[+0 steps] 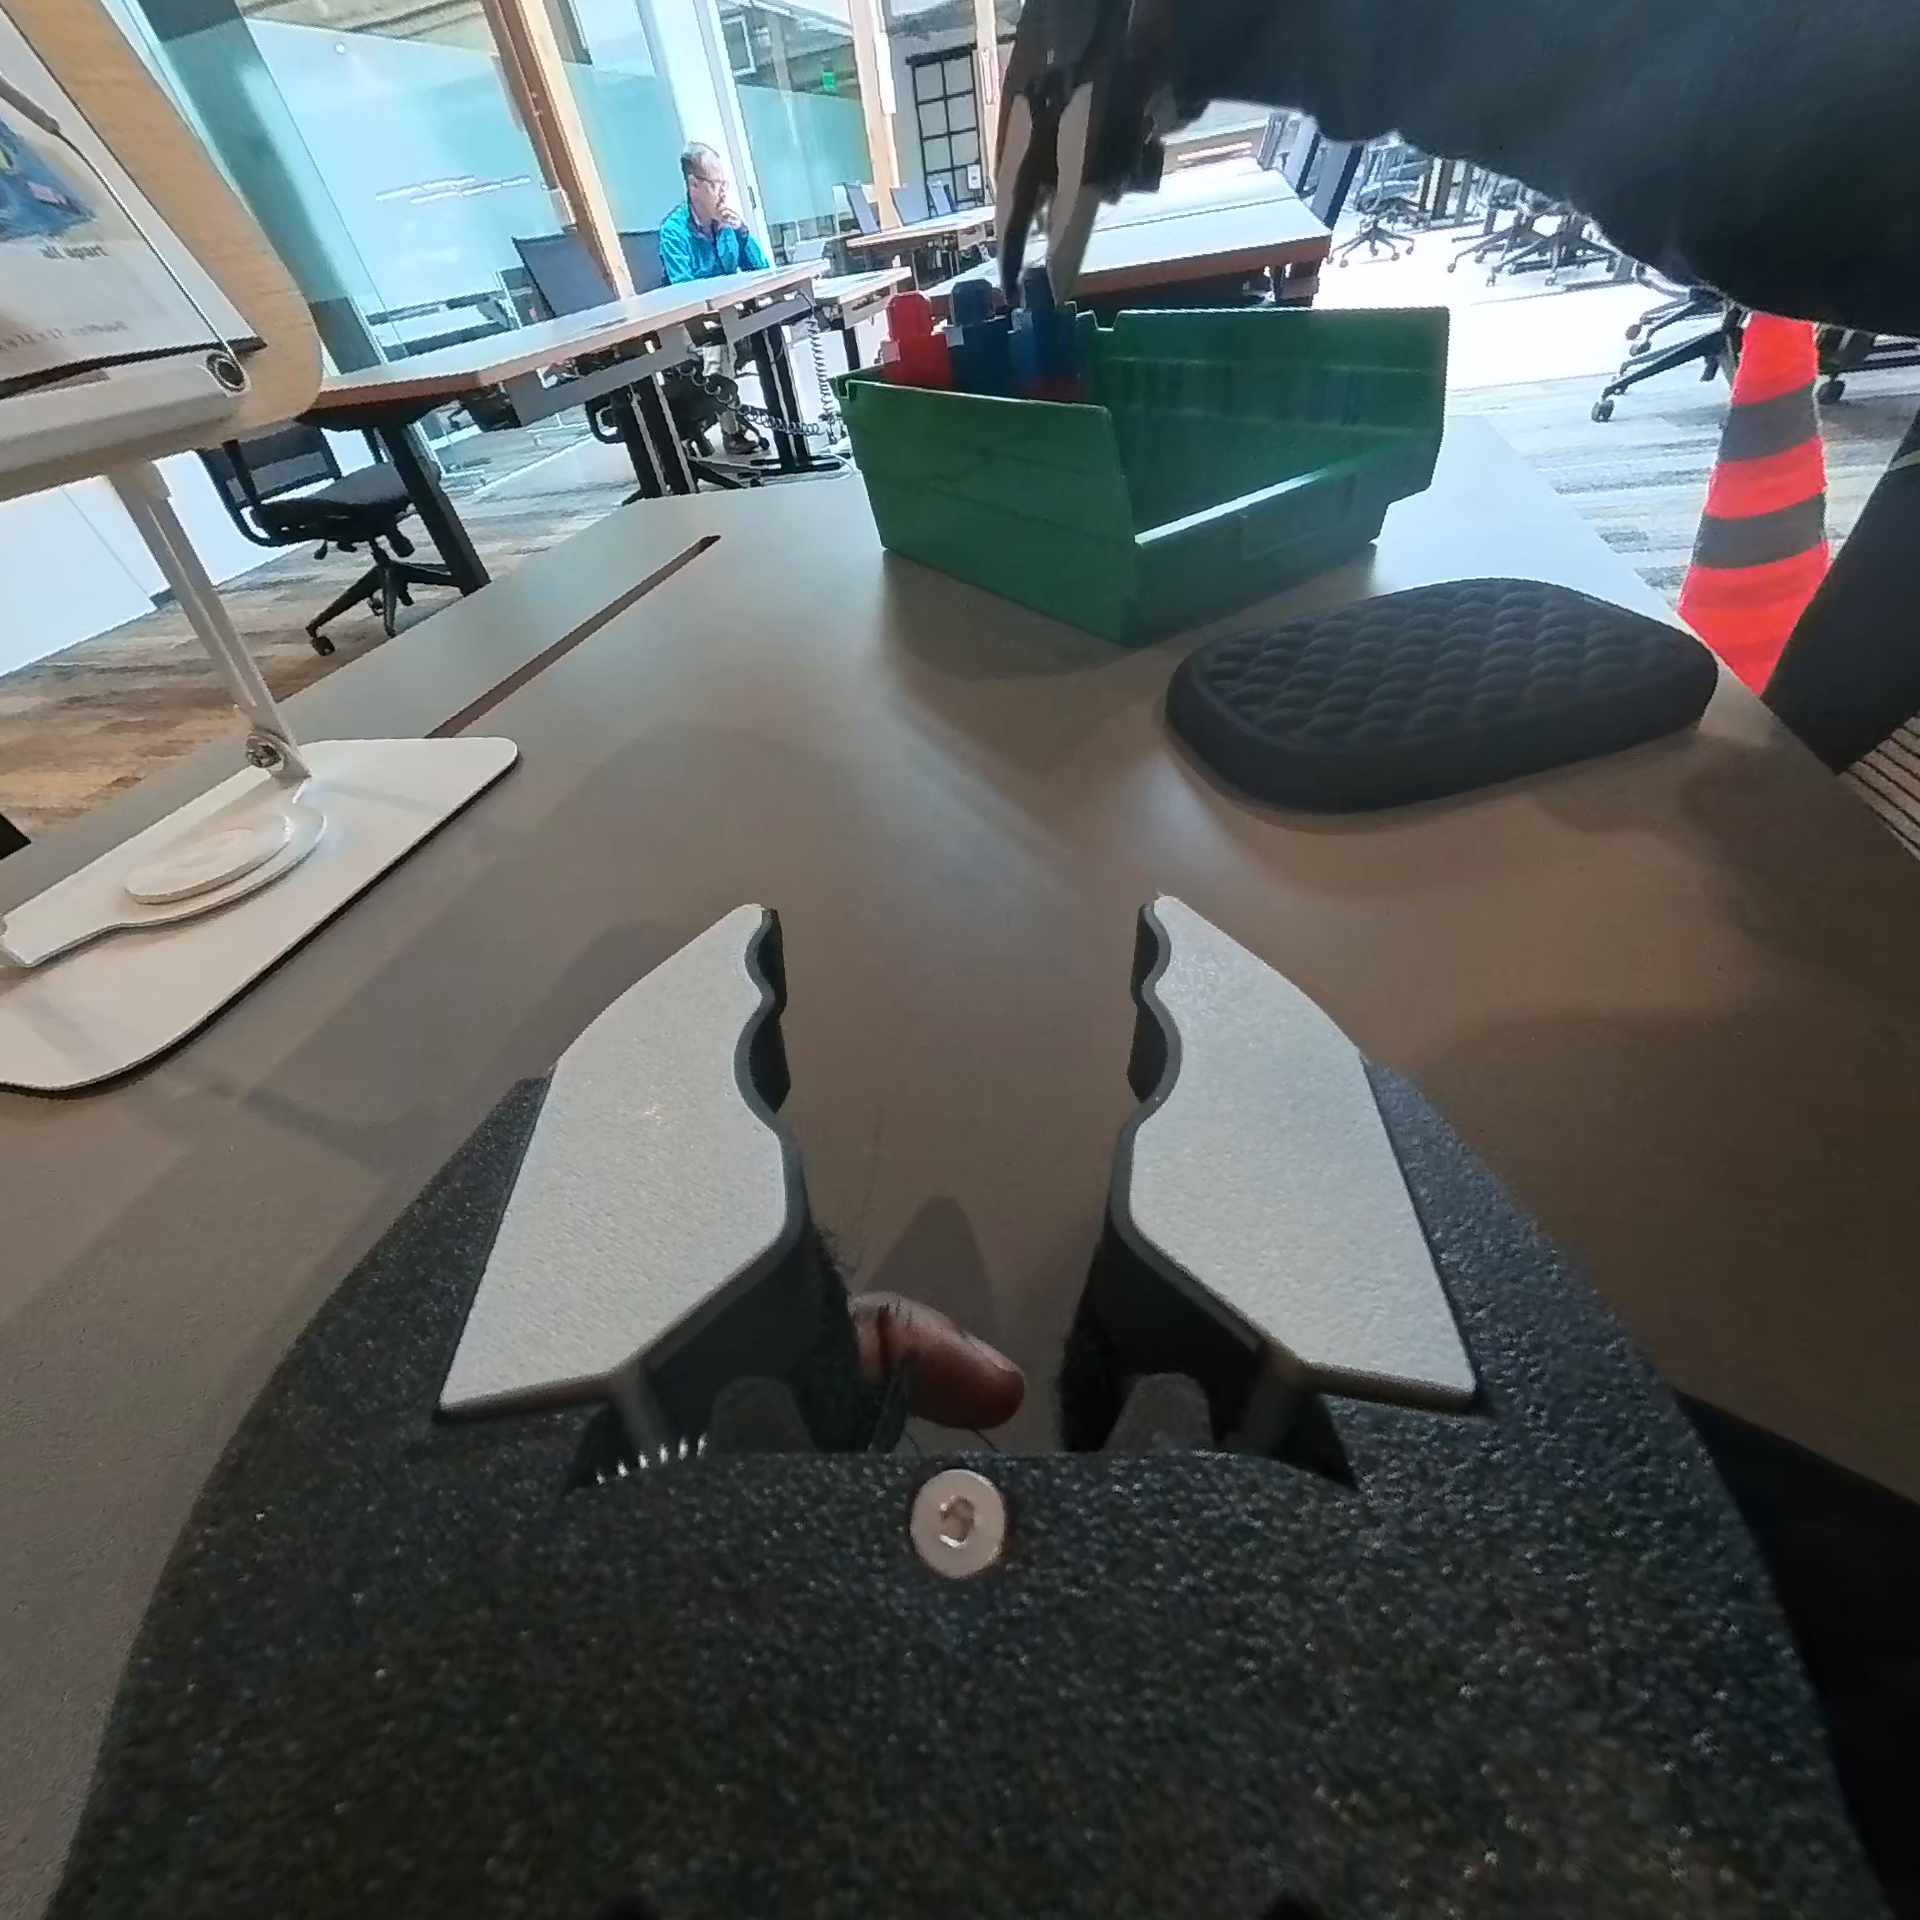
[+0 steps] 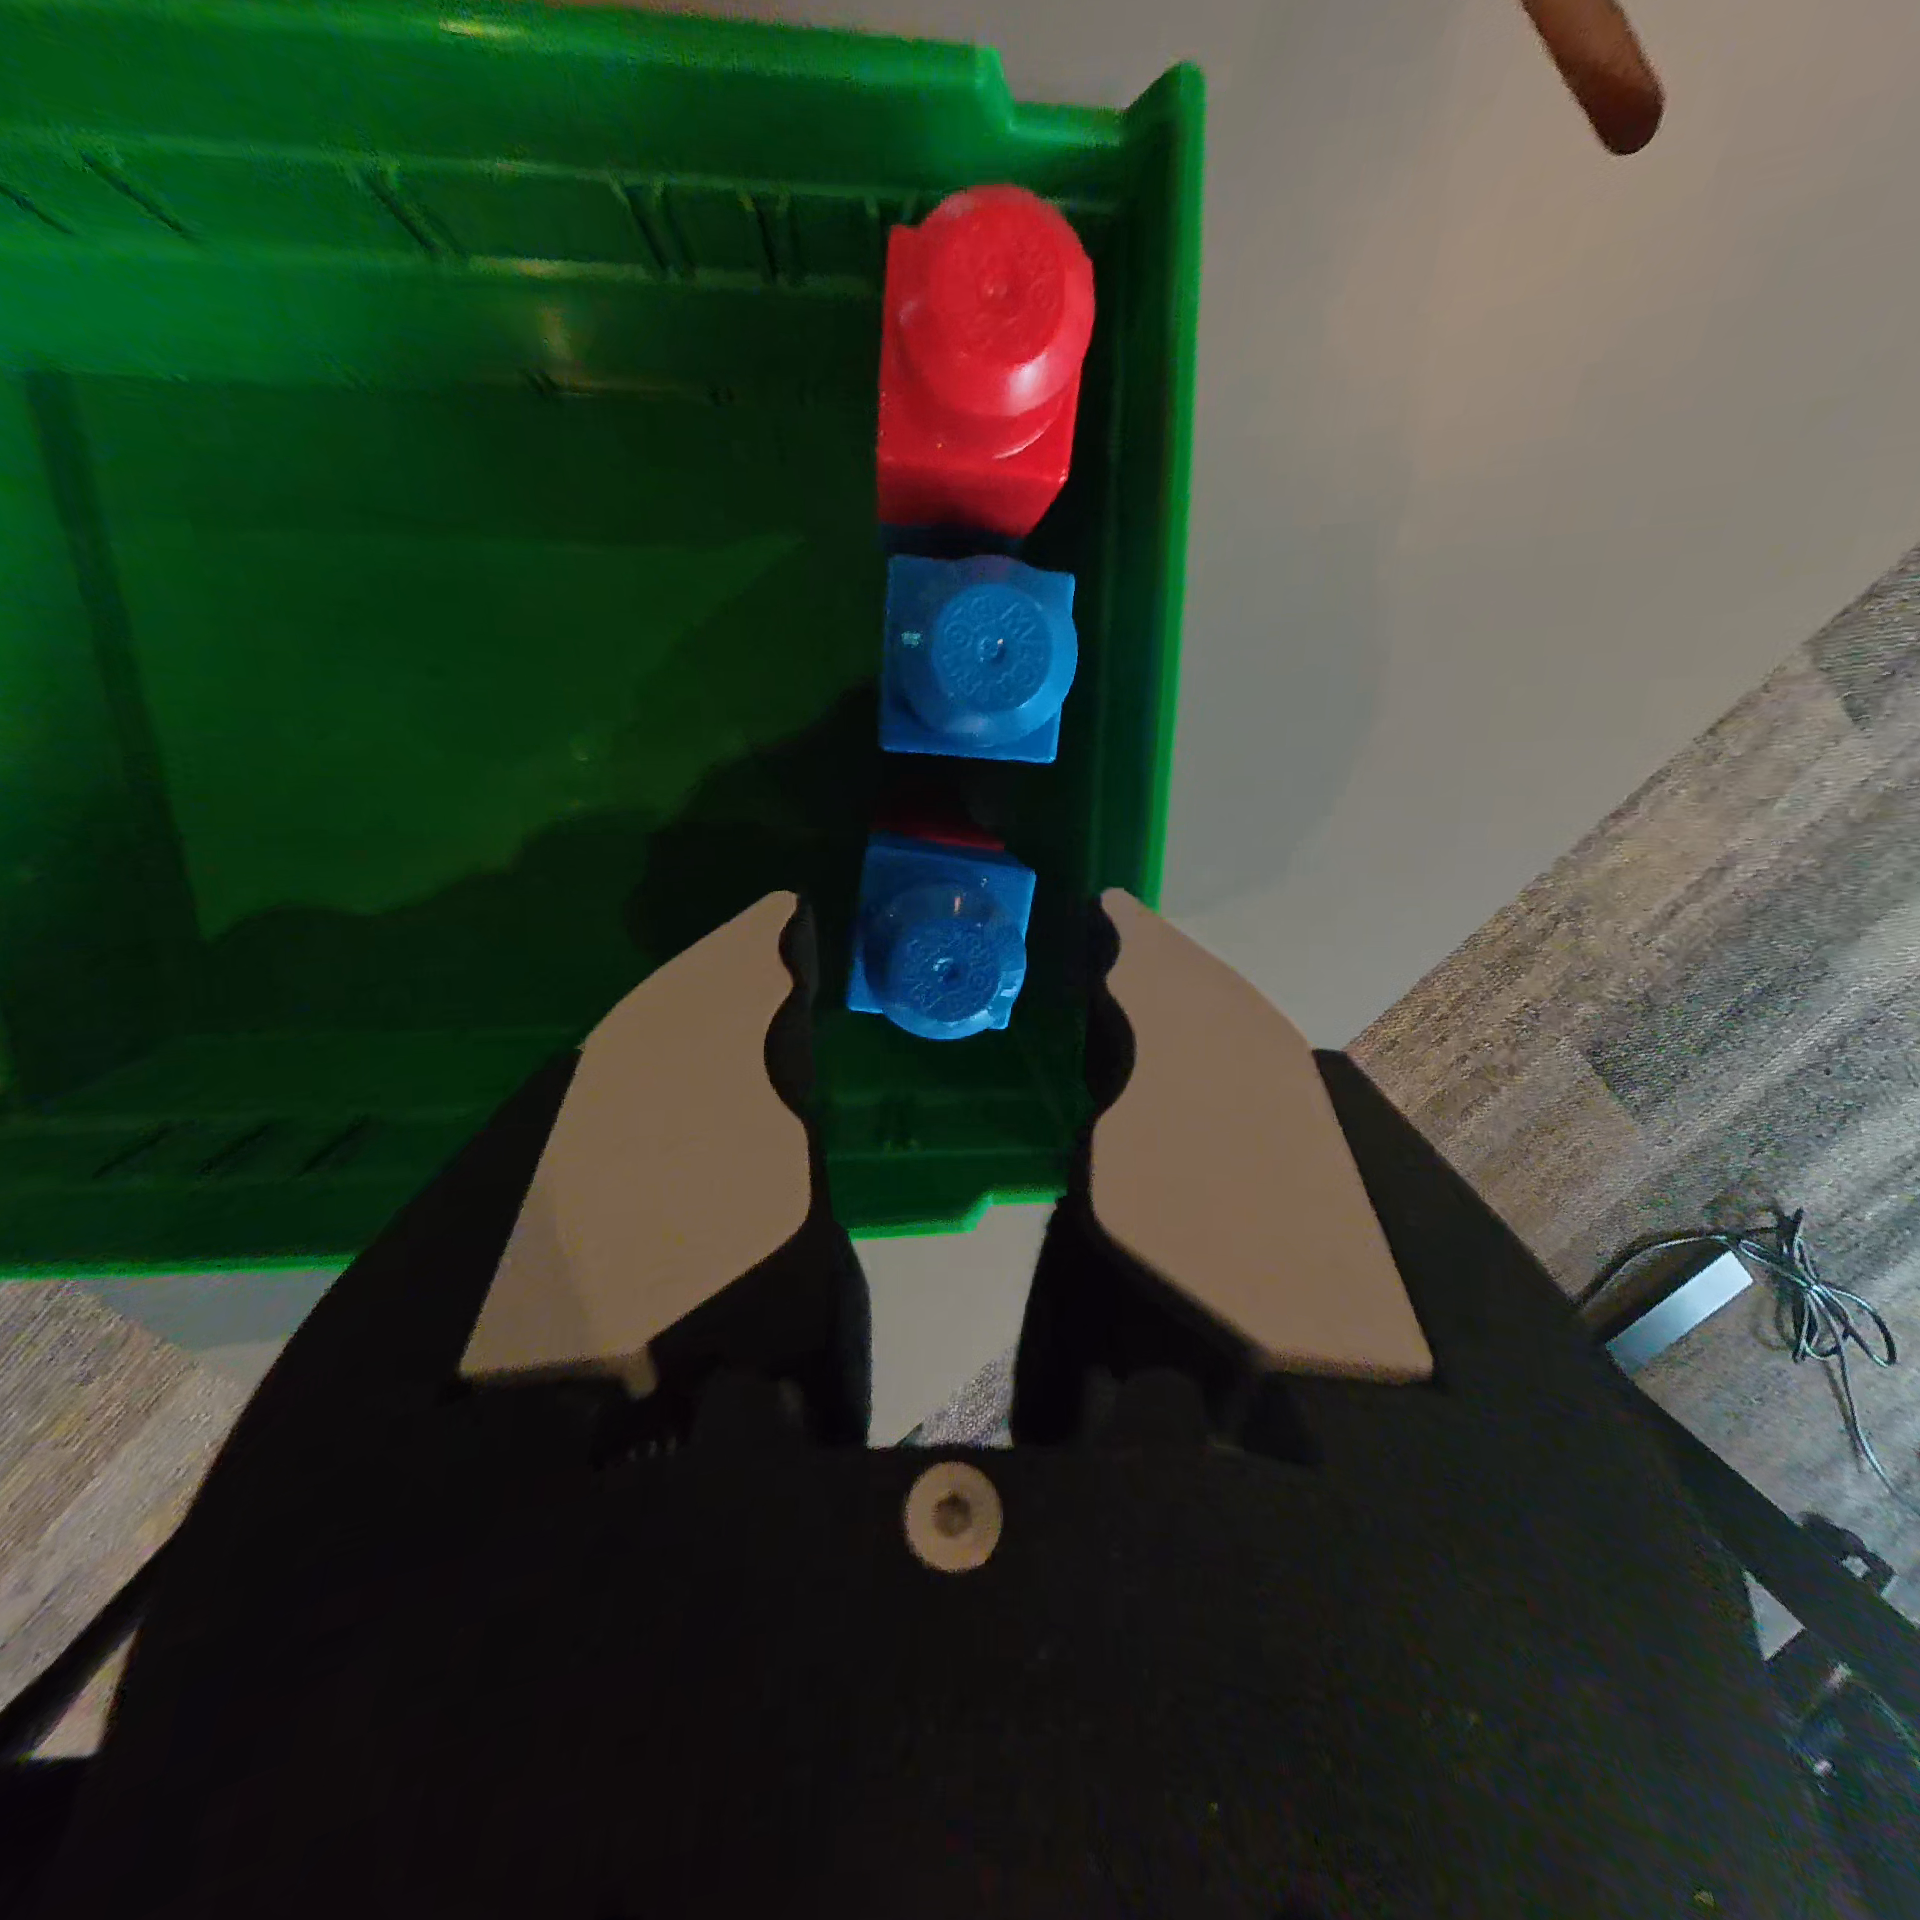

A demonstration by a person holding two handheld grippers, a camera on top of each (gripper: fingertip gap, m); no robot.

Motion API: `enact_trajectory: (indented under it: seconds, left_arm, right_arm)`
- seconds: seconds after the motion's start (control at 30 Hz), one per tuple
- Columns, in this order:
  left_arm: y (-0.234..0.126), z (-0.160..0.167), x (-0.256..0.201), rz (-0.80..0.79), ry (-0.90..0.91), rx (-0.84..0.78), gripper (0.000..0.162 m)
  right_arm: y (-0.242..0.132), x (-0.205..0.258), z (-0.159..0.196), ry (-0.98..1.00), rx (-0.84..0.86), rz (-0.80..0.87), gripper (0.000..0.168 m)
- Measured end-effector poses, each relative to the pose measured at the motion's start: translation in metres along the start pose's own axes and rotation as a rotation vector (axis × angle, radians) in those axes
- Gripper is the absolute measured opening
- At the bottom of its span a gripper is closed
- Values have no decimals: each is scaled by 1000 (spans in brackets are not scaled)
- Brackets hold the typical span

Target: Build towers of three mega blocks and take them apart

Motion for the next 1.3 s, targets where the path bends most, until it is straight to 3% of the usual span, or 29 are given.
enact_trajectory:
  seconds: [0.17,0.43,0.6,0.73,0.93,1.1,1.3]
  left_arm:
    - [1,0,-1,0,11,6,64]
    - [-2,-1,3,-11,-22,-17,64]
    - [-3,-2,4,-11,-39,-32,64]
    - [-3,-1,4,-12,-34,-29,63]
    - [-2,-1,5,-24,-29,-19,61]
    - [-3,-1,3,-2,-23,-30,63]
    - [-5,-2,6,-14,-43,-54,63]
  right_arm:
    - [-21,9,-9,6,-85,50,67]
    - [-73,56,-51,25,-455,314,95]
    - [-77,114,-89,-23,-539,390,116]
    - [-72,171,-123,-90,-624,361,117]
    - [-39,246,-165,-202,-770,242,111]
    - [19,294,-192,-265,-809,78,107]
    - [74,322,-216,-285,-922,-17,106]
Point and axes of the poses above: each gripper's, where its closed fingertips meet, y out along the fingers, z out of its underside, x = y × z across the jaws, the point moved 7 cm from there along -y, back along the fingers, and after that the axes turned 7 degrees about -y, right-handed, at the moved point
